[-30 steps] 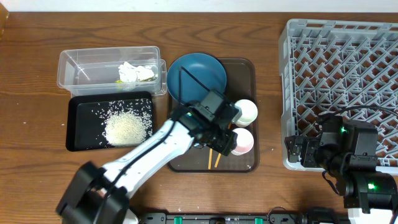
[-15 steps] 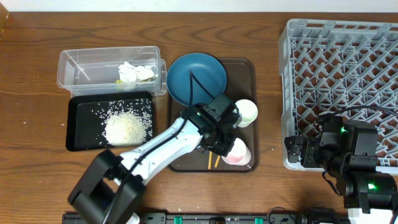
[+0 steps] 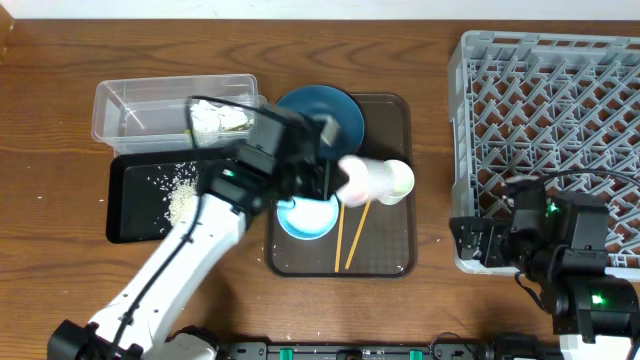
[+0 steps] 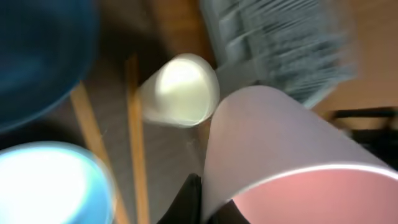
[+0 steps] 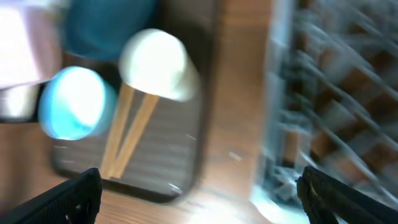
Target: Sort waste into correct bins and load items into the dishwasher rack
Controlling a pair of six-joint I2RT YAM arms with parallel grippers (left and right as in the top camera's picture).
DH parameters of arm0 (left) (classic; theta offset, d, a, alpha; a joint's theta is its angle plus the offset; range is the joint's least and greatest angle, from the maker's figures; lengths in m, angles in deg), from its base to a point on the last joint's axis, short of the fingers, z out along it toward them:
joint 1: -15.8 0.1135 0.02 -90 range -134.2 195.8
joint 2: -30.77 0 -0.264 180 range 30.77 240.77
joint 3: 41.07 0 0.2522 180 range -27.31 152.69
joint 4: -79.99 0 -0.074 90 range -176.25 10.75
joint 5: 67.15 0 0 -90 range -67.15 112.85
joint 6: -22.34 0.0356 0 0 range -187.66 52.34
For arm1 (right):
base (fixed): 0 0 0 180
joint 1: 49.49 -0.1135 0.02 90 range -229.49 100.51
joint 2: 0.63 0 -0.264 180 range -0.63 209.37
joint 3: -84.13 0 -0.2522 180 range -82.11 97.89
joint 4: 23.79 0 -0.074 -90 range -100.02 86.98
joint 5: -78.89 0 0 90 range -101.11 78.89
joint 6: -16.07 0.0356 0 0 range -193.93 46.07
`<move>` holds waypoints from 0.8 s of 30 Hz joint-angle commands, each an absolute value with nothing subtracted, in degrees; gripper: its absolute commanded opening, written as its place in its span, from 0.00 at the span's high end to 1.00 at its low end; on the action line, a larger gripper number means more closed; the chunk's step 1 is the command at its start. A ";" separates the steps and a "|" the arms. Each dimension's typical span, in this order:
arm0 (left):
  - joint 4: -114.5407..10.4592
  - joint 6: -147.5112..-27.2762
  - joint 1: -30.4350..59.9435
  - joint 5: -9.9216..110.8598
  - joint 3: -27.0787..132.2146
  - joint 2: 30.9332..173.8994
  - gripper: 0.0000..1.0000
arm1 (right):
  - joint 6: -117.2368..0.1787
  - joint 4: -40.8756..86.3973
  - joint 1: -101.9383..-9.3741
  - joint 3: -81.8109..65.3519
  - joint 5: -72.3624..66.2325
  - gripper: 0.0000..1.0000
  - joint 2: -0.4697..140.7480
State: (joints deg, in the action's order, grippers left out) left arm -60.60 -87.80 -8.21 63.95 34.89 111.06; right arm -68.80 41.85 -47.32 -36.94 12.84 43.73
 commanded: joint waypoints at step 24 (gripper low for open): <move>-73.54 -94.09 -13.82 101.44 35.59 116.66 0.94 | -81.30 30.82 -48.08 -36.04 57.34 0.02 45.45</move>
State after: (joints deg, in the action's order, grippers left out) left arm -73.23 -93.22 -13.15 100.67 34.86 116.72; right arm -80.28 31.16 -47.32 -36.94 52.79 45.43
